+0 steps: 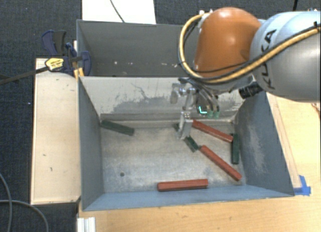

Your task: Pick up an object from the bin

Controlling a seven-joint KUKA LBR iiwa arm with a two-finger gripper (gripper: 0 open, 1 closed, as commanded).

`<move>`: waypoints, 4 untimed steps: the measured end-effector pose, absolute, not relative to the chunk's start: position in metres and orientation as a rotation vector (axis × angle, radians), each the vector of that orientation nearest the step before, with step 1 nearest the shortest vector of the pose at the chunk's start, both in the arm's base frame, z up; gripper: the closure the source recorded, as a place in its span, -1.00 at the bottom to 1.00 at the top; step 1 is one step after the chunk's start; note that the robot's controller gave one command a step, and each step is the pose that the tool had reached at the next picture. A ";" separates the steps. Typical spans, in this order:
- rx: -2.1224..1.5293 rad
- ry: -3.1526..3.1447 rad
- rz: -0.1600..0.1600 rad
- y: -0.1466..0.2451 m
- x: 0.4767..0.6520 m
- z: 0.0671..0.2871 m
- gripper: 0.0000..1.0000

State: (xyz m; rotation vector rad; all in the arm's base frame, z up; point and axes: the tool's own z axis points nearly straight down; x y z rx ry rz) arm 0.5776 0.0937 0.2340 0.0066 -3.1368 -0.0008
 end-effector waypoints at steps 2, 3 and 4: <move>1.149 -2.930 0.008 -0.051 0.526 0.152 -1.00; 1.314 -2.863 0.004 -0.031 0.523 0.214 -1.00; 1.500 -2.754 -0.007 -0.058 0.494 0.080 -1.00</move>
Offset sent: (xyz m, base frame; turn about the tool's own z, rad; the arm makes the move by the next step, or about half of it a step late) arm -0.0261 -0.0239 -0.1640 -0.5488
